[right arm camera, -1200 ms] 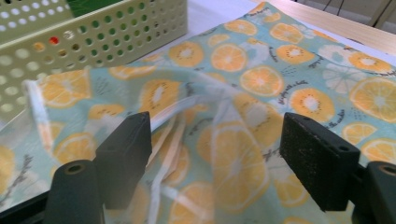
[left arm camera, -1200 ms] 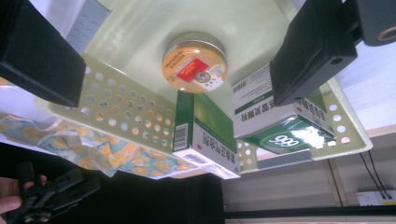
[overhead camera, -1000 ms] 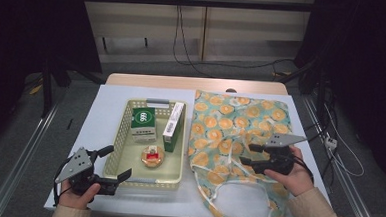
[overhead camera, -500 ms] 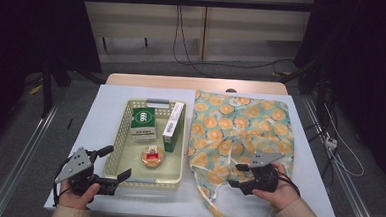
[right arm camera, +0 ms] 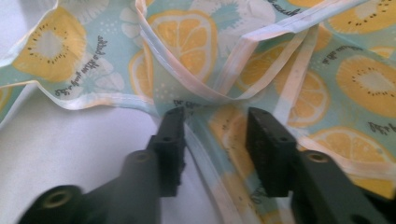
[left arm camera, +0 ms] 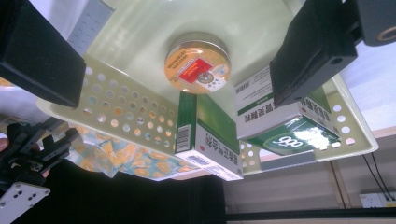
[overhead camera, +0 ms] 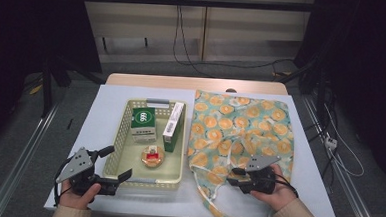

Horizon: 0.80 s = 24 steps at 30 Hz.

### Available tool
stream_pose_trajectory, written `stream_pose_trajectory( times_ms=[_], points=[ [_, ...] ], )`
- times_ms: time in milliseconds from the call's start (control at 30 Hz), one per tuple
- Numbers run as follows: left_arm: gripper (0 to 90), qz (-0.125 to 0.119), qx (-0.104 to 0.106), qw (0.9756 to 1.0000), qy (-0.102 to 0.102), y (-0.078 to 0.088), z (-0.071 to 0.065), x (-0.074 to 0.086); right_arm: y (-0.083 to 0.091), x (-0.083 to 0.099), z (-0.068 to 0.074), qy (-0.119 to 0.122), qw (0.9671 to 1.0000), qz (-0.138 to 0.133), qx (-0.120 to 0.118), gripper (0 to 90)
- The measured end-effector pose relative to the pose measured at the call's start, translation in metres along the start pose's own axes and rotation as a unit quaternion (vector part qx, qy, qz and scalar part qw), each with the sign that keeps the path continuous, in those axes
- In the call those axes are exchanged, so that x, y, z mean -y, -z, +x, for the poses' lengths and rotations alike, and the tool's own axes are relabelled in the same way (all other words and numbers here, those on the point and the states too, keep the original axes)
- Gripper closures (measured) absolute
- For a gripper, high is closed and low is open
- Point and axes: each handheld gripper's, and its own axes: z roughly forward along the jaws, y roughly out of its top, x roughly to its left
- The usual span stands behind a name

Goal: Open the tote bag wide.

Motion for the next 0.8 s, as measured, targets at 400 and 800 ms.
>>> stream_pose_trajectory(
  times_ms=[400, 800],
  points=[
    [3.3, 0.001, -0.001, 1.0000, -0.004, 0.001, 0.002, 0.000, 0.016, -0.015, -0.011, -0.023, 0.9990, -0.038, 0.006, 63.6],
    [3.3, 0.000, -0.001, 1.0000, -0.004, 0.001, 0.001, 0.000, -0.004, -0.006, -0.018, -0.023, 0.9993, 0.006, 0.030, 65.9]
  ],
)
